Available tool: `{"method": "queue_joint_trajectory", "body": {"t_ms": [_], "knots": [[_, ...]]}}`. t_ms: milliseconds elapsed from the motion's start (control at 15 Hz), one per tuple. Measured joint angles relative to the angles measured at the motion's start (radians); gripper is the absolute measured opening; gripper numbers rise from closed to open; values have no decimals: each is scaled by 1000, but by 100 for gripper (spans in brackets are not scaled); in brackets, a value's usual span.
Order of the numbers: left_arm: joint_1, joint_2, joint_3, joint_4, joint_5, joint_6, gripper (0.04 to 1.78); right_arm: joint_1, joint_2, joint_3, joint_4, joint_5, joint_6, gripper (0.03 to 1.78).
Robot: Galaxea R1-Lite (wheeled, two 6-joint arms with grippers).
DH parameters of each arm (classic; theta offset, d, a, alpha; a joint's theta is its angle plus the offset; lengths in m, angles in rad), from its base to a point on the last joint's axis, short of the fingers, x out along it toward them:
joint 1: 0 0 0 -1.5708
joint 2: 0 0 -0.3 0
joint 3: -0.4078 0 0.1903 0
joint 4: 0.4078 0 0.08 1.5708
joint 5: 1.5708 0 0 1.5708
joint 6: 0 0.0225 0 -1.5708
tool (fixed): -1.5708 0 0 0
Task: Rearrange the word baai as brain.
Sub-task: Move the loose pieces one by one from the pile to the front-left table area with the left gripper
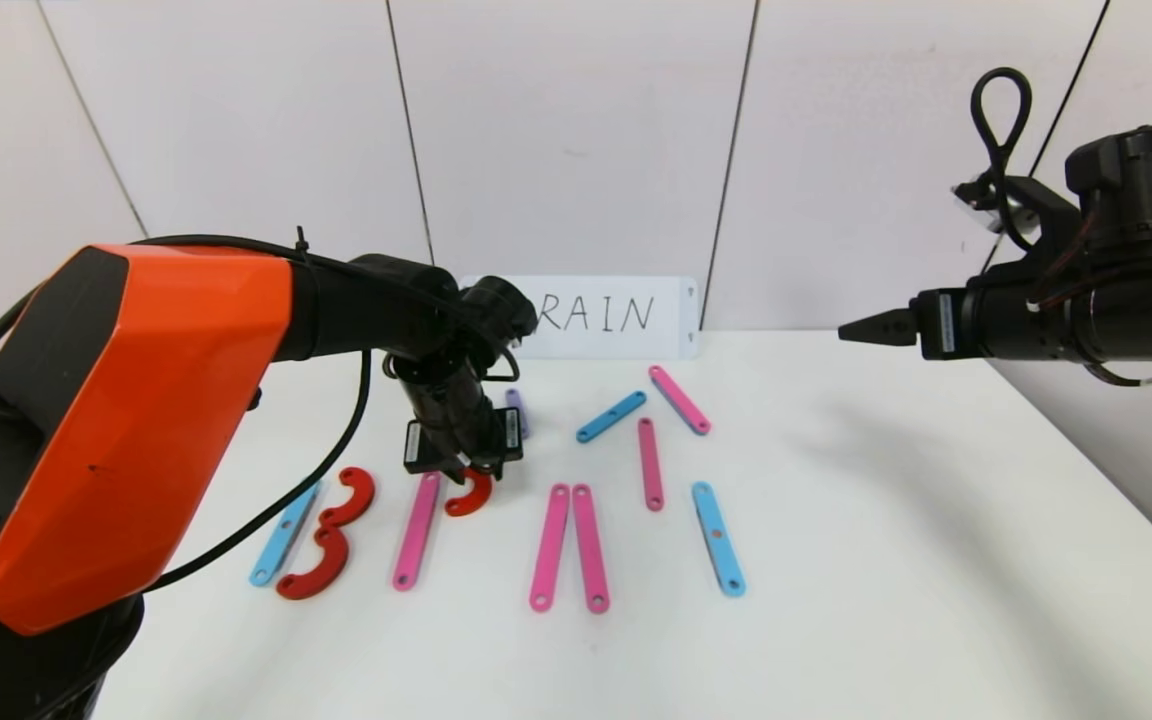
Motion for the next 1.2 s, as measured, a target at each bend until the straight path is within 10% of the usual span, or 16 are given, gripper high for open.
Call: {"method": "queue_joint_trajectory", "body": {"t_ms": [467, 1200], "knots": [[-8, 0, -17, -4, 0, 10, 164, 5, 0, 2, 1, 0, -1, 174], [-7, -20, -39, -104, 64, 78, 174, 8, 1, 3, 0, -2, -3, 174]]}}
